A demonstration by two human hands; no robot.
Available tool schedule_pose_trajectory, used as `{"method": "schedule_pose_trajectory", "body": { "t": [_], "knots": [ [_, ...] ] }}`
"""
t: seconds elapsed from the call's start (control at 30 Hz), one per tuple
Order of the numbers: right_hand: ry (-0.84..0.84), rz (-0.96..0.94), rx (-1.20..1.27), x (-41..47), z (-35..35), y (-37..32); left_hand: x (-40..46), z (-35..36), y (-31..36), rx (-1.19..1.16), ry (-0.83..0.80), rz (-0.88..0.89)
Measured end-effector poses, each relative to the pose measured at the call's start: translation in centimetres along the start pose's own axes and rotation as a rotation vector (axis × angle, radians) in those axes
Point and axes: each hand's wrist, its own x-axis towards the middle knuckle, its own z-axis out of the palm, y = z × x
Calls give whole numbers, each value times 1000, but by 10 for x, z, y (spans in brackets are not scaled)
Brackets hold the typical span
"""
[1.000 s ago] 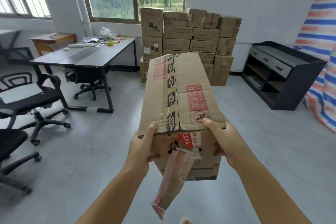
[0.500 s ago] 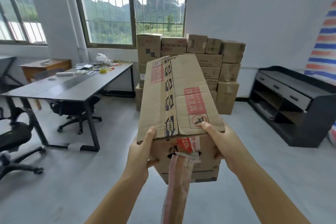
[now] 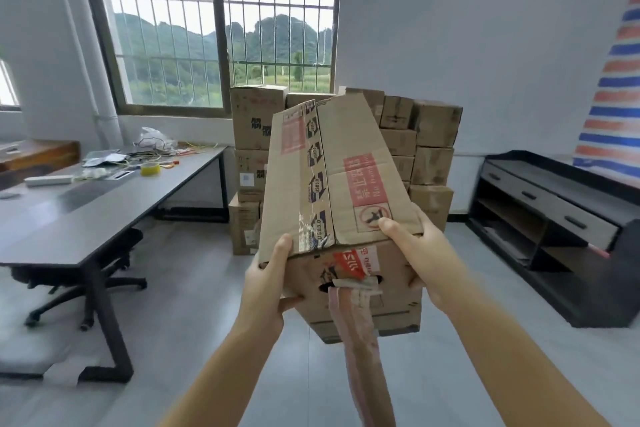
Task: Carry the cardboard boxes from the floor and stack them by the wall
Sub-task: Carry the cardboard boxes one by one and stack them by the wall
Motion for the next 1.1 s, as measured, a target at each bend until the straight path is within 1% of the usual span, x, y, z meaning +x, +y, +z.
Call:
{"method": "schedule_pose_trajectory", "body": {
  "t": [0.1, 0.2, 0.33, 0.57, 0.77, 0.97, 1.1],
  "knots": [
    [15, -29, 10, 75, 27, -19, 84, 9, 30, -18, -24, 42],
    [52, -71, 25, 143, 48, -39, 160, 20, 56, -49, -85, 81],
    [48, -144, -6, 221, 71, -55, 249, 34, 74, -81, -113, 96],
    [36, -176, 5, 369, 108, -46, 393, 62, 88, -83, -108, 125],
    [32, -233, 19, 518, 136, -29, 536, 99, 97, -77, -85, 176],
    [20, -303, 29, 665, 151, -44, 671, 149, 130, -86, -64, 271],
    [14, -354, 7, 747, 163, -45, 758, 174, 135, -125, -78, 289]
  ]
}}
